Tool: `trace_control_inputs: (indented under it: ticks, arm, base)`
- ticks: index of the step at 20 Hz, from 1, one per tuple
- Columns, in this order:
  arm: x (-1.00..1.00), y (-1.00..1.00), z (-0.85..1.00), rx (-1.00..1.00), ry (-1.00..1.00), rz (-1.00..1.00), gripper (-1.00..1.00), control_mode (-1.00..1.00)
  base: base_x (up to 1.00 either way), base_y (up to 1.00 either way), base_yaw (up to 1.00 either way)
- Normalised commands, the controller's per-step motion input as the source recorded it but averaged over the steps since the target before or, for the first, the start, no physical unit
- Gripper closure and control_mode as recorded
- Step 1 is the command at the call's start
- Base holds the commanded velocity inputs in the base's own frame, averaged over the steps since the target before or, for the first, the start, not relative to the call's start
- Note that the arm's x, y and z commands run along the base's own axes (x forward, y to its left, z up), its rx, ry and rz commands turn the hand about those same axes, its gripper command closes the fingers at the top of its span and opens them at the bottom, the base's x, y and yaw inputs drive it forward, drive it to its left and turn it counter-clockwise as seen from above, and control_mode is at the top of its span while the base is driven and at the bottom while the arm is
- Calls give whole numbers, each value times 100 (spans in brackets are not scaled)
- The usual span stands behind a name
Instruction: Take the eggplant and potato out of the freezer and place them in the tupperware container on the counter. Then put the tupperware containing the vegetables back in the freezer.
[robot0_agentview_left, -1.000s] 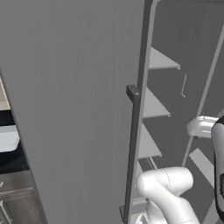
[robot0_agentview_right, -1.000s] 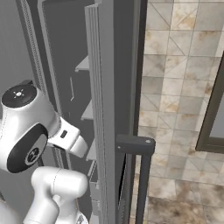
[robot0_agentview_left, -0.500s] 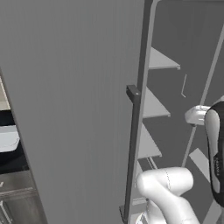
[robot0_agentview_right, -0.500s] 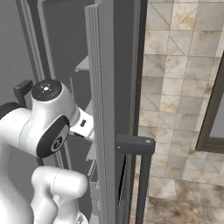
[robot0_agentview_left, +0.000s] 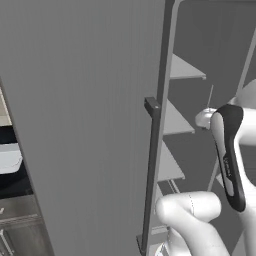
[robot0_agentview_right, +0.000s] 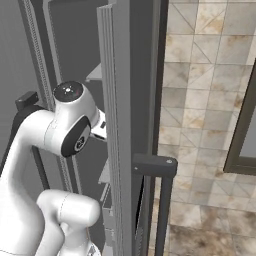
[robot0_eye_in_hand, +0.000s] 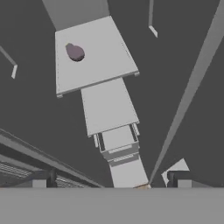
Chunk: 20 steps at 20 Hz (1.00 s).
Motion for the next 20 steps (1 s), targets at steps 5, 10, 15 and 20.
trace_control_inputs:
  ticks: [5,10,15,20]
  arm:
    - [63,0,-7,1,-3,0,-100,-100]
    - [41,2,-7,2,-5,0,-100,-100]
    - [26,13,-4,4,-7,4,-100,-100]
    - [23,9,-6,6,-7,6,-100,-100]
  base:
    - [0,0,0]
    - [0,0,0]
    - [0,0,0]
    - [0,0,0]
